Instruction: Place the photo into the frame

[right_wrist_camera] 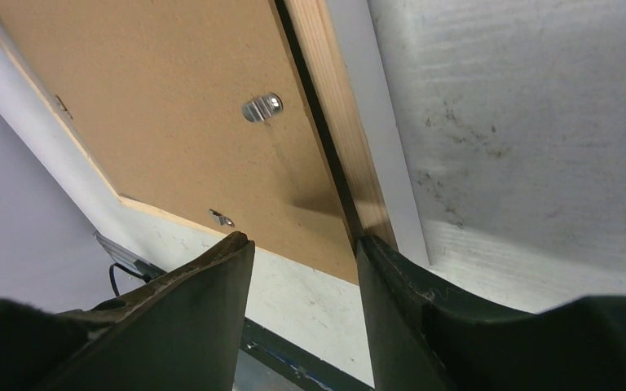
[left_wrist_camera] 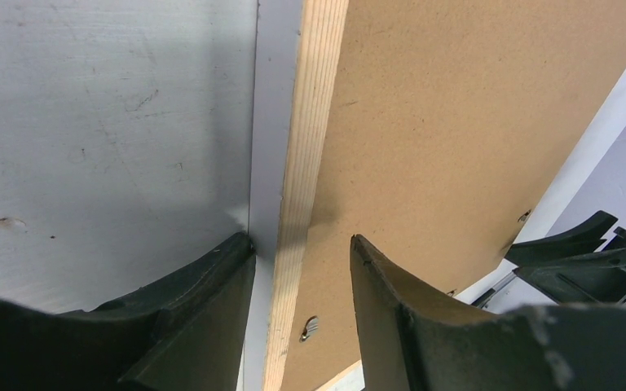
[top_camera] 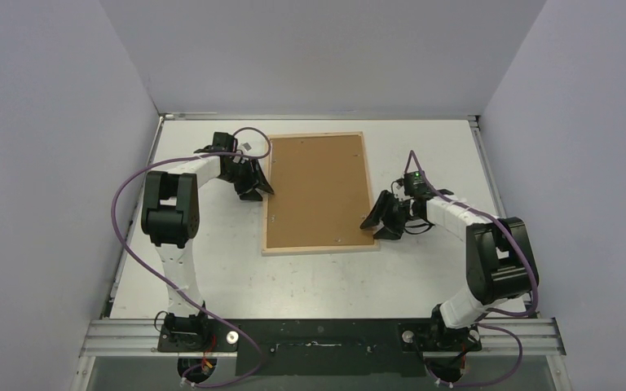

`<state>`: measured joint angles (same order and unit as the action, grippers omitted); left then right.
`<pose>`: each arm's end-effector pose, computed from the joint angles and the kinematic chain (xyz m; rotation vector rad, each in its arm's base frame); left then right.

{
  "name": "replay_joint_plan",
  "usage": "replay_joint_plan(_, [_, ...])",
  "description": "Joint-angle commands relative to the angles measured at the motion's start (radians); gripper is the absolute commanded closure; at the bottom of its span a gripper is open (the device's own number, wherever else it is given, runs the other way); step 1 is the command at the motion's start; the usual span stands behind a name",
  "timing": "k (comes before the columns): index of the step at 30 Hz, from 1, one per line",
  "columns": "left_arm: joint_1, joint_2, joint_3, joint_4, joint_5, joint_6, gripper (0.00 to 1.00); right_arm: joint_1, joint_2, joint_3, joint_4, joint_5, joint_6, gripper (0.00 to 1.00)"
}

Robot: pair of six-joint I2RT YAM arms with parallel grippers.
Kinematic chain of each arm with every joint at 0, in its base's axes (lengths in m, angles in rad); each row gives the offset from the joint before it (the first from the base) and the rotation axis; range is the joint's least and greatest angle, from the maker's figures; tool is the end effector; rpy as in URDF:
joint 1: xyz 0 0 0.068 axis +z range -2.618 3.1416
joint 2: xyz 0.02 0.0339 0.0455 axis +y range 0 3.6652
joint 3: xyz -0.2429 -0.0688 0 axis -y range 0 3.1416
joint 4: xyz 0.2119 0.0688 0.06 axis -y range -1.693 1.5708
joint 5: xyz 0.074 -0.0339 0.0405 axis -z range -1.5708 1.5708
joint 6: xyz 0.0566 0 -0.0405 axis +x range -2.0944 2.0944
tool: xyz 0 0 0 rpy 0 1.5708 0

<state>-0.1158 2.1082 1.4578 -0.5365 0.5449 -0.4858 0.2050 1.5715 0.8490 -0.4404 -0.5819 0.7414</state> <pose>0.3891 -0.0748 0.1281 -0.3655 2.7795 -0.9082 0.2550 0.0848 0.1500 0.5884 2.8108 1.0341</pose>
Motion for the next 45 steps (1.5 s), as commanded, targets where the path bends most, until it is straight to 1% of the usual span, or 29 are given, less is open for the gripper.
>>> replay_joint_plan(1, [-0.007, 0.011, -0.020, 0.008, -0.007, 0.012, 0.55, 0.008, 0.016, 0.039, 0.119, 0.046, -0.020, 0.50])
replay_joint_plan(4, [-0.007, 0.011, -0.017, 0.000, -0.014, 0.018, 0.55, 0.008, 0.014, 0.032, 0.148, 0.047, -0.015, 0.50])
replay_joint_plan(9, [-0.007, 0.010, -0.014, 0.003, -0.012, 0.017, 0.55, 0.013, 0.009, -0.009, 0.292, -0.006, 0.032, 0.51])
replay_joint_plan(16, [-0.006, 0.011, -0.016, 0.003, -0.008, 0.019, 0.55, 0.019, 0.027, -0.001, 0.305, 0.006, 0.009, 0.52])
replay_joint_plan(20, [-0.005, 0.007, -0.015, -0.002, -0.012, 0.021, 0.54, 0.020, -0.001, 0.017, 0.253, 0.087, -0.072, 0.49])
replay_joint_plan(23, [-0.002, -0.004, -0.009, -0.011, -0.027, 0.029, 0.53, 0.021, -0.057, 0.028, 0.215, 0.167, -0.140, 0.46])
replay_joint_plan(27, [0.002, -0.023, 0.002, -0.019, -0.038, 0.040, 0.46, 0.022, -0.140, 0.027, 0.227, 0.220, -0.173, 0.41])
replay_joint_plan(30, [0.005, -0.030, 0.011, -0.022, -0.036, 0.041, 0.43, 0.020, -0.147, 0.038, 0.204, 0.260, -0.183, 0.39])
replay_joint_plan(35, [0.007, -0.049, 0.012, -0.025, -0.040, 0.047, 0.37, 0.020, -0.087, 0.070, 0.149, 0.299, -0.193, 0.33])
replay_joint_plan(39, [0.010, -0.066, 0.007, -0.027, -0.045, 0.048, 0.34, 0.022, 0.002, 0.128, 0.128, 0.307, -0.176, 0.27])
replay_joint_plan(45, [0.010, -0.074, -0.021, -0.012, -0.033, 0.018, 0.34, 0.030, 0.151, 0.231, 0.093, 0.245, -0.159, 0.27])
